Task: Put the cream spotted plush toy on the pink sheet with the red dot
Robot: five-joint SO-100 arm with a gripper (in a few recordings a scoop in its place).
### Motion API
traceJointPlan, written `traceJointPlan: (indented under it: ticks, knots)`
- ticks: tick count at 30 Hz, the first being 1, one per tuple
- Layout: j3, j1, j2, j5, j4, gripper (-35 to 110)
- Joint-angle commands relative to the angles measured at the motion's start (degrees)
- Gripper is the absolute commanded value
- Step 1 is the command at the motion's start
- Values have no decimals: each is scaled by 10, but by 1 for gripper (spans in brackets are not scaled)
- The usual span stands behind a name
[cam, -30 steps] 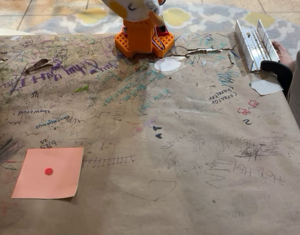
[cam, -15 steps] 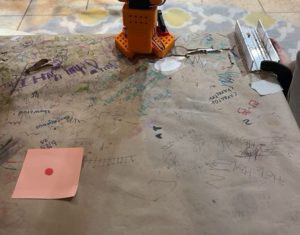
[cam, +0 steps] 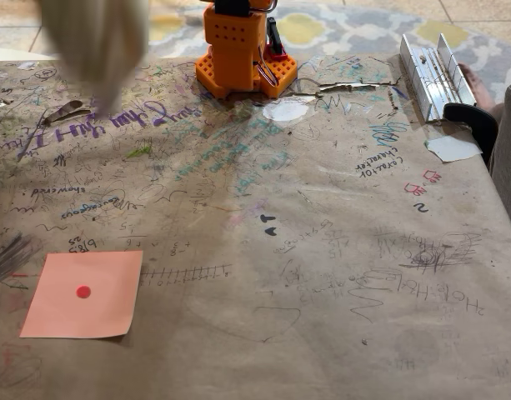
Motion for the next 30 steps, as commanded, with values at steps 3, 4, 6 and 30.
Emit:
traceJointPlan:
  ticks: [3, 4, 6, 30]
  knots:
    - [235, 29, 75, -97, -198, 21]
    - [268, 30, 88, -105, -222, 21]
    - [331, 30, 117, -120, -271, 21]
    - [952, -138, 744, 335, -121, 0]
